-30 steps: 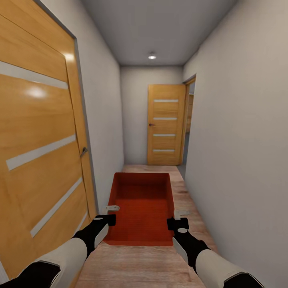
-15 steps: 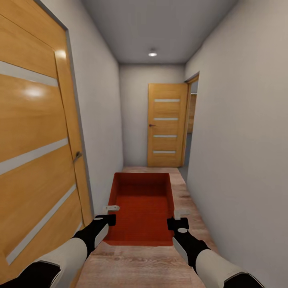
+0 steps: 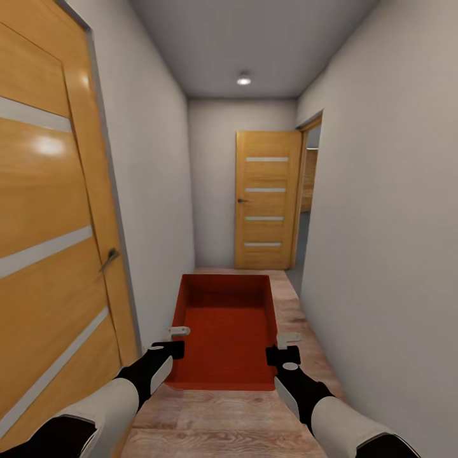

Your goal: Move the two storage containers from the living room to the garage. In the garage, place one container on the floor and stack the other container on top of it (either order is fine).

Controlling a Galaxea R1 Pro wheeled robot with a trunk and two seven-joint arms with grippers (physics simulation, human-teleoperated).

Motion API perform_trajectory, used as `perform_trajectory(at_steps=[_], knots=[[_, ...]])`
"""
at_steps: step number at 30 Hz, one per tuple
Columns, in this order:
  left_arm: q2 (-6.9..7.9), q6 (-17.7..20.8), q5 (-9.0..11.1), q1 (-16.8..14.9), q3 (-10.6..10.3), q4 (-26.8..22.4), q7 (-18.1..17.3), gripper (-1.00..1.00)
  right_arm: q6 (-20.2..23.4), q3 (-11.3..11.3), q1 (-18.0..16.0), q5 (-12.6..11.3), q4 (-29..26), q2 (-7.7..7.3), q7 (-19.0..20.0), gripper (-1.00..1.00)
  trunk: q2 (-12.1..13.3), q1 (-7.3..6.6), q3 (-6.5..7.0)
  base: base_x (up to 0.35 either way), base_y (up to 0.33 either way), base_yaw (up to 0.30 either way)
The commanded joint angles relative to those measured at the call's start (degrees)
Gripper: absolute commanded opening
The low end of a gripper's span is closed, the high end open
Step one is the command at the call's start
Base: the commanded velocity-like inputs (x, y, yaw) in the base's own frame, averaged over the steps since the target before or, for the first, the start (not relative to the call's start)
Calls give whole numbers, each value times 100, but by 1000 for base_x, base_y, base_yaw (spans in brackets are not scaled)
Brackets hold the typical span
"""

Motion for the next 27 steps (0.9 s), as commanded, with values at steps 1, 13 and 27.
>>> perform_trajectory(at_steps=[1,13,27], knots=[[264,-202,-92,-7,267,-30,115,-100,-38,-100,-4,-92,169,-6,-46,-100,-5,4,-7,323,0,0],[271,-202,-95,-7,269,-25,115,-100,-38,-100,-4,-92,169,-6,-50,-100,-5,4,-7,323,0,0],[271,-202,-92,-7,269,-24,115,-100,-38,-100,-4,-92,169,-6,-46,-100,-5,4,-7,323,0,0]])
